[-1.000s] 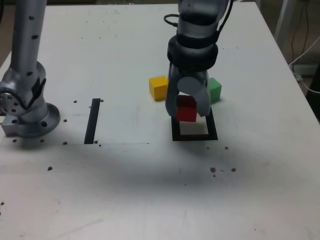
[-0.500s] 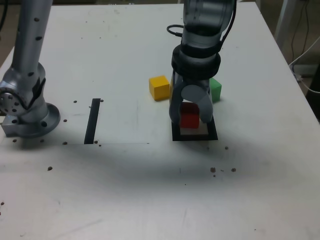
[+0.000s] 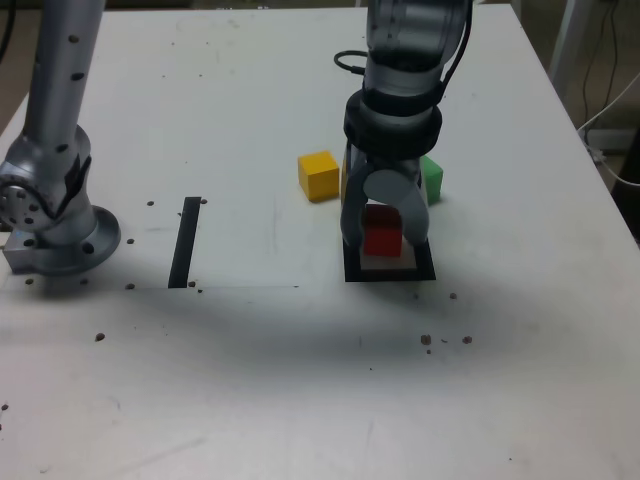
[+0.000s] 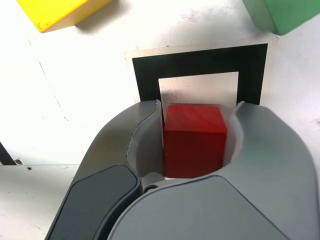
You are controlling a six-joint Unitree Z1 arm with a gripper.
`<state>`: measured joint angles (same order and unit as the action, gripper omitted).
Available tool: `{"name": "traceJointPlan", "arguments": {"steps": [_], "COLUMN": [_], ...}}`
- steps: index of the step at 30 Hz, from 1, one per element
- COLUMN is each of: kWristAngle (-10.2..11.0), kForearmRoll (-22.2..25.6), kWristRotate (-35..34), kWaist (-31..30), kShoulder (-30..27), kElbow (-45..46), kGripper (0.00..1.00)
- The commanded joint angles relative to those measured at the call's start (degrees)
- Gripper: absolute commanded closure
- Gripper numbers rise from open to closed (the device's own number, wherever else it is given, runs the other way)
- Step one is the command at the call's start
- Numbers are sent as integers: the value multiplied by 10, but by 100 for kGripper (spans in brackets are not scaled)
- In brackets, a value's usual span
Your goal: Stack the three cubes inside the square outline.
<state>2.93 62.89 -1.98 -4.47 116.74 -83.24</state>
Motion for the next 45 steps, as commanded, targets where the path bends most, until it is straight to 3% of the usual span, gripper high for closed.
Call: {"name": "traceJointPlan", "arguments": {"steps": [1, 5, 13, 26, 38, 45], "kWristAngle": [-2, -3, 3, 15, 39, 41], "kForearmRoll": [-4, -10, -7, 21, 19, 13], "kWristRotate": [1, 1, 1, -5, 0, 15], "kWaist": [2, 2, 2, 29, 135, 187], "kShoulder": [0, 1, -20, -115, -144, -124], "kElbow": [4, 11, 17, 67, 116, 126], "kGripper": [24, 13, 3, 1, 1, 2]}}
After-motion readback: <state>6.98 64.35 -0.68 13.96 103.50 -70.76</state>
